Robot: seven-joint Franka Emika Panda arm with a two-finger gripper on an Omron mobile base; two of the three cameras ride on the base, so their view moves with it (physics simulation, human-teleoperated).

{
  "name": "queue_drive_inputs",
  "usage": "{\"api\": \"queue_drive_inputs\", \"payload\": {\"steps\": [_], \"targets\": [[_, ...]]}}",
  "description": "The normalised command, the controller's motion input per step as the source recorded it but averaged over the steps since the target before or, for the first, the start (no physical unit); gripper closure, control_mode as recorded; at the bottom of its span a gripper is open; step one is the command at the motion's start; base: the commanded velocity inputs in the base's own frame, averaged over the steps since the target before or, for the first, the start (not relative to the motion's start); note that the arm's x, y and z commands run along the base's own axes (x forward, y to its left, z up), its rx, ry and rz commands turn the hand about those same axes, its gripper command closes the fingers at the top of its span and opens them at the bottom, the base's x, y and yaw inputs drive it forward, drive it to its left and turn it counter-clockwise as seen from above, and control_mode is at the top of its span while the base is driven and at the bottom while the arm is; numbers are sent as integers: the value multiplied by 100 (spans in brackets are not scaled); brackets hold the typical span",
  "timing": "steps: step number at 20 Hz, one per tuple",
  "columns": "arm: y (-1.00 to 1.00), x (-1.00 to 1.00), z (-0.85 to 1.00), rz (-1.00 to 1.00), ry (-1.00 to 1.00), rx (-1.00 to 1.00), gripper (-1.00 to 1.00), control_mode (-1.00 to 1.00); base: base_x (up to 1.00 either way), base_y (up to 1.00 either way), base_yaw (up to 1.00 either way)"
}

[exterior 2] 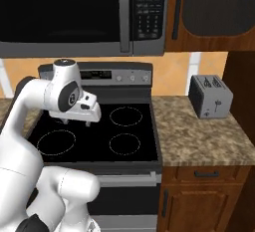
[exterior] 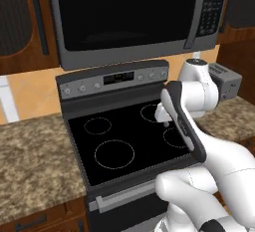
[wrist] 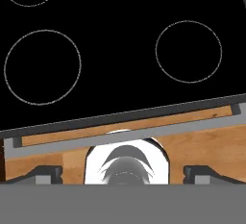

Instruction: Navigate to the stove.

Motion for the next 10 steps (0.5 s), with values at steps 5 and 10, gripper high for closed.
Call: {"api": "queue_drive_inputs", "payload": {"steps": [5,10], "targets": [[0,0,0,0,0,0,-100,100,90,1,10],[0,0,0,0,0,0,-100,100,93,0,32]]}}
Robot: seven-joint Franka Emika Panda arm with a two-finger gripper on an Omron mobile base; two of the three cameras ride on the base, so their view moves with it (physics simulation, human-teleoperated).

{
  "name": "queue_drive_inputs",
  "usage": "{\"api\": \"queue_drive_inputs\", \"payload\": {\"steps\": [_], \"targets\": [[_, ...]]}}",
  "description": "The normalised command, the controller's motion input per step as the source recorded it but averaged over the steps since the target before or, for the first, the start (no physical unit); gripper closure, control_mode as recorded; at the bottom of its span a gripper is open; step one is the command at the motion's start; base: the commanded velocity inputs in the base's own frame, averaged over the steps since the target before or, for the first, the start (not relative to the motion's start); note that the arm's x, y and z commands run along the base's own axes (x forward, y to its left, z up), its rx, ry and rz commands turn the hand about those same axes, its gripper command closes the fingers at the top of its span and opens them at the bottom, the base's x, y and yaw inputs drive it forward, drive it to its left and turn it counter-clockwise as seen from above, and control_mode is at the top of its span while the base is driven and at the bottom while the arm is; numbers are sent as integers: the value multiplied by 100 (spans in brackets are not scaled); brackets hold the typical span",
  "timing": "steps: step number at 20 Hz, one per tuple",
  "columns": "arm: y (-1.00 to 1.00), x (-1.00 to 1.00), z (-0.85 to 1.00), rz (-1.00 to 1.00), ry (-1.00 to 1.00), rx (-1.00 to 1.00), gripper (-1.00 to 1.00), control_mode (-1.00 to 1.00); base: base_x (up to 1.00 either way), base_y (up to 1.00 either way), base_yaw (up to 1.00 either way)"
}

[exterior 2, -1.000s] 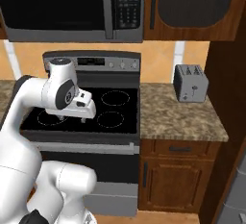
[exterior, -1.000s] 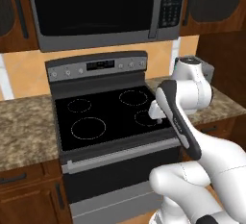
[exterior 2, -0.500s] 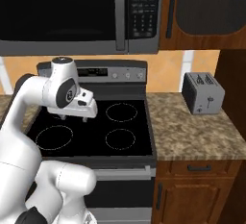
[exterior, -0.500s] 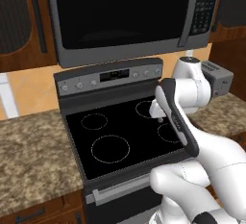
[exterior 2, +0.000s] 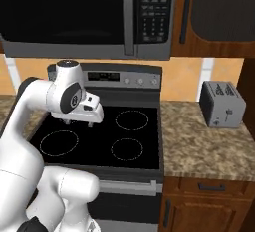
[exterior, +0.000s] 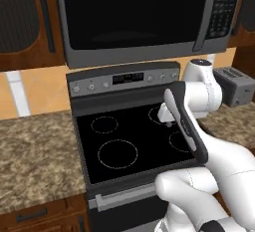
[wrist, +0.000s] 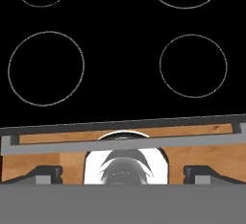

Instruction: Navigate to the stove.

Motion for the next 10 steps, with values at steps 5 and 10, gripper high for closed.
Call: {"api": "queue_drive_inputs", "payload": {"steps": [5,10], "targets": [[0,0,0,0,0,0,-100,100,83,-3,39],[0,0,0,0,0,0,-100,100,46,0,21]]}}
